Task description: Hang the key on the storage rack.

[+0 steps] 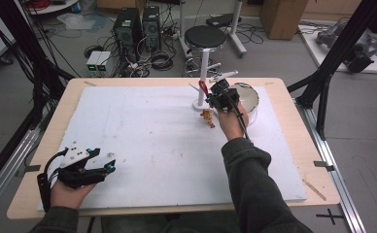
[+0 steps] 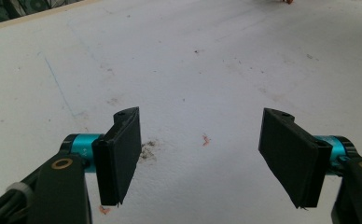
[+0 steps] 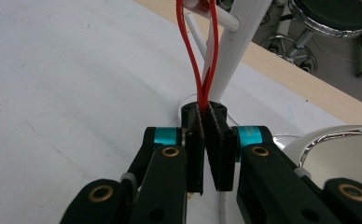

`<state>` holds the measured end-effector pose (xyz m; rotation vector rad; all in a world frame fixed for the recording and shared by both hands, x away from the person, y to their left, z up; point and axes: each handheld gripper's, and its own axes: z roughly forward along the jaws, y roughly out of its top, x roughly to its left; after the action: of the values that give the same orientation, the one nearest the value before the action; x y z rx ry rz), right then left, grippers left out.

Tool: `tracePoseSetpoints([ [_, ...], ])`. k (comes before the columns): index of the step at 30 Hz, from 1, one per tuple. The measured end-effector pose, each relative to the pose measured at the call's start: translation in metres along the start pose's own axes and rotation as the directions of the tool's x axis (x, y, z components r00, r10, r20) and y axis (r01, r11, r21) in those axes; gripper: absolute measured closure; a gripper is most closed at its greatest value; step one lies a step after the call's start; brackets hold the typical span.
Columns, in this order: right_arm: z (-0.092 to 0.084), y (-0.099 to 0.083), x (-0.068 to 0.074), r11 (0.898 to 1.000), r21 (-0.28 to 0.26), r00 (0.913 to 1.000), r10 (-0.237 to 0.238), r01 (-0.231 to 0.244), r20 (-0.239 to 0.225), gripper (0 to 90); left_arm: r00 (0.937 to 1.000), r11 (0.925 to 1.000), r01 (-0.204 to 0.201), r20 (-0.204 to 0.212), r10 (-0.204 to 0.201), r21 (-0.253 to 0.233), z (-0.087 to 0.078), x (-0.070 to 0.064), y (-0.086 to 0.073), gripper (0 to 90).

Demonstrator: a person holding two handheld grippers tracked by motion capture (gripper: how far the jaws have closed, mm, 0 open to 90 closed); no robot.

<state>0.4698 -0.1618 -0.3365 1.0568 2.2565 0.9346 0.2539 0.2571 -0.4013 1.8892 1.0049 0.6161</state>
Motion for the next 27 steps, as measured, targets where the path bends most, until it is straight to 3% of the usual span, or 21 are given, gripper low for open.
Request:
tracePoseSetpoints([
  [6, 0.001, 0.001, -0.001, 1.0, -0.011, 1.0, 0.002, -0.002, -0.001, 86.3, 1.0, 1.0, -0.002, 0.001, 0.002, 0.004, 0.0, 0.0, 0.0, 30.1],
  [27, 0.015, 0.008, -0.001, 0.999, 0.032, 0.9999, -0.004, 0.003, 0.017, 86.1, 1.0, 1.0, 0.0, 0.005, 0.0, 0.002, 0.0, 0.0, 0.0, 30.1],
])
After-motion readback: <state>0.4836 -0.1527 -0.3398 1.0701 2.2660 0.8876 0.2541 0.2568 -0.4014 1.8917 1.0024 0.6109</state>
